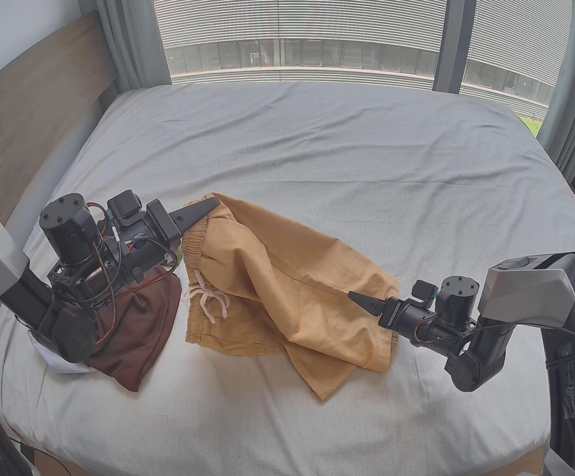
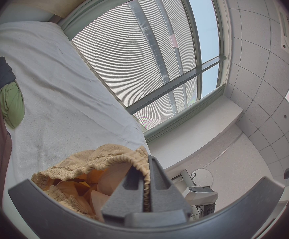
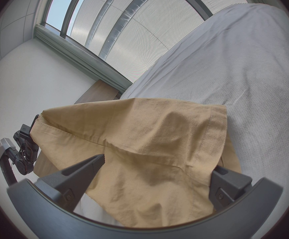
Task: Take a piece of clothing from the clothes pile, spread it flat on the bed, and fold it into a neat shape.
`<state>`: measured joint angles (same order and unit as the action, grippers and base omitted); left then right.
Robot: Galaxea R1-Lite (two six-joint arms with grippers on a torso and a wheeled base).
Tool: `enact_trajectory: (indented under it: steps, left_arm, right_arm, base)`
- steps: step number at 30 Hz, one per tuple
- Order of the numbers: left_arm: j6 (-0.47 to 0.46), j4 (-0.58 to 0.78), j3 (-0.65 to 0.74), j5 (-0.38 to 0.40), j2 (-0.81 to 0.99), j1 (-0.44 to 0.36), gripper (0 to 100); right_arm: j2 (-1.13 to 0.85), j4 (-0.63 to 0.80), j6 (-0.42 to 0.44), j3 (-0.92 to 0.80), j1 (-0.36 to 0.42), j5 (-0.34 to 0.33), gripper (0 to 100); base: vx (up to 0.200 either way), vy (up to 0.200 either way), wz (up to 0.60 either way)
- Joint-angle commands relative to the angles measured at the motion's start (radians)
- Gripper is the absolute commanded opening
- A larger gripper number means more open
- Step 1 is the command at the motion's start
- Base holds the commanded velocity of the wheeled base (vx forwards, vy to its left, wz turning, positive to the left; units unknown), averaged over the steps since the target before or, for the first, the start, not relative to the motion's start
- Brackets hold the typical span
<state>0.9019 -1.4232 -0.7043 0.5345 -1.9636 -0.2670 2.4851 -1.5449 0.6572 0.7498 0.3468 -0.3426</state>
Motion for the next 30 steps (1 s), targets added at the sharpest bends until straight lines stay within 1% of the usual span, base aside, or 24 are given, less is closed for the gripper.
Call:
enact_trajectory:
  steps: [1,15,16,30]
  left_arm:
    - [0.002,-0.003,0.002,0.001,-0.001,-0.001,0]
    - [0.003,-0.008,0.000,0.001,-0.004,0.002,0]
    - [0.003,-0.008,0.000,0.001,-0.004,0.002,0]
    - [0.006,-0.051,-0.004,0.001,-0.038,0.005,0]
  right_arm:
    - [0.032,0.002,-0.001,0.033,0.000,-0.001,100]
    - [0.043,0.000,-0.001,0.037,0.001,-0.001,100]
    - [0.043,0.000,-0.001,0.036,0.001,-0.001,0]
    - [0.020,-0.003,-0.002,-0.017,-0.006,-0.026,0]
  base:
    - [0.000,0.000,0.00]
    - [0.000,0.000,0.00]
    - [0.000,0.000,0.00]
    - [0.000,0.000,0.00]
